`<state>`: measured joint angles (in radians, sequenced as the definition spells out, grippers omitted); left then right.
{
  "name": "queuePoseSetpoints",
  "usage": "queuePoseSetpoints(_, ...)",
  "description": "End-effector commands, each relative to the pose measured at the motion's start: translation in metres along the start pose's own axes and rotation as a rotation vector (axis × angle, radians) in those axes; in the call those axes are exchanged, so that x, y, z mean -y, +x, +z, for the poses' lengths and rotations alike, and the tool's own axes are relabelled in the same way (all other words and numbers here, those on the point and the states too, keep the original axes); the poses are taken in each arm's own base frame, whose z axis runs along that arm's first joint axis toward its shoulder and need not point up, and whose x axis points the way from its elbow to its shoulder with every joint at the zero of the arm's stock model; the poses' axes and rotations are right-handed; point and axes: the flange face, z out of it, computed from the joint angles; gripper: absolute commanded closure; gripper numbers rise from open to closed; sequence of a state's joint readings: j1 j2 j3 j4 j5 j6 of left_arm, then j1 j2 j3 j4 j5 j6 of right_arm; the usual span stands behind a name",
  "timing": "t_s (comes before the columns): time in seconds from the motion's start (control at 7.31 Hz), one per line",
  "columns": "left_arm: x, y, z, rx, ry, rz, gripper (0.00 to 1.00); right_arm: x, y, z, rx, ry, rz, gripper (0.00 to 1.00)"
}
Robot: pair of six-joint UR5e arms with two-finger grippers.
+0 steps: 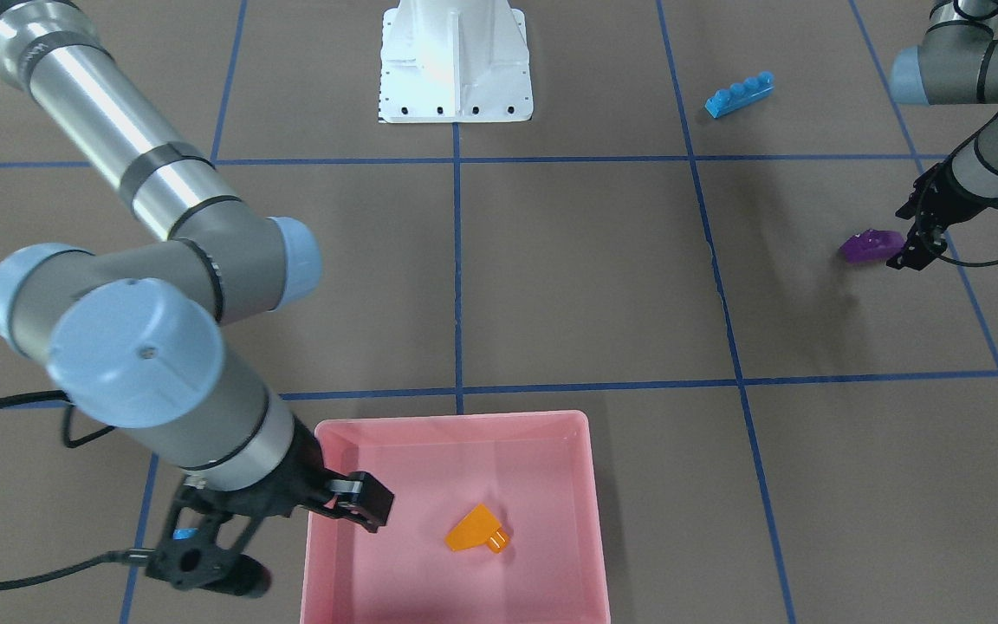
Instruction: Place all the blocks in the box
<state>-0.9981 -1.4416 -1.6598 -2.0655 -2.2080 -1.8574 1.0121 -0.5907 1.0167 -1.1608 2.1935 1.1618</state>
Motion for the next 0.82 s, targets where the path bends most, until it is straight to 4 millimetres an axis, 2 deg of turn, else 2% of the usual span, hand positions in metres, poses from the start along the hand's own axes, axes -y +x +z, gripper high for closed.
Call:
queuePoseSetpoints(0.0, -0.005, 0.011, 0.006, -0.006, -0.004, -0.034, 0.0, 0.01, 0.066, -0.011, 0.008, -0.021, -0.017, 0.0)
queuePoseSetpoints(0.14, -0.004, 0.01, 0.008, -0.003, 0.0, -0.034, 0.02, 0.01, 0.07, -0.011, 0.006, -0.02, -0.014, 0.0)
queuePoseSetpoints(0.55, -0.011, 0.009, 0.014, 0.009, -0.003, -0.045, 0.11, 0.007, 0.118, 0.0, -0.02, -0.028, -0.018, 0.0)
queuePoseSetpoints(0.68, -0.013, 0.009, 0.015, 0.012, -0.005, -0.072, 0.21, 0.004, 0.122, 0.0, -0.02, -0.027, -0.024, 0.0)
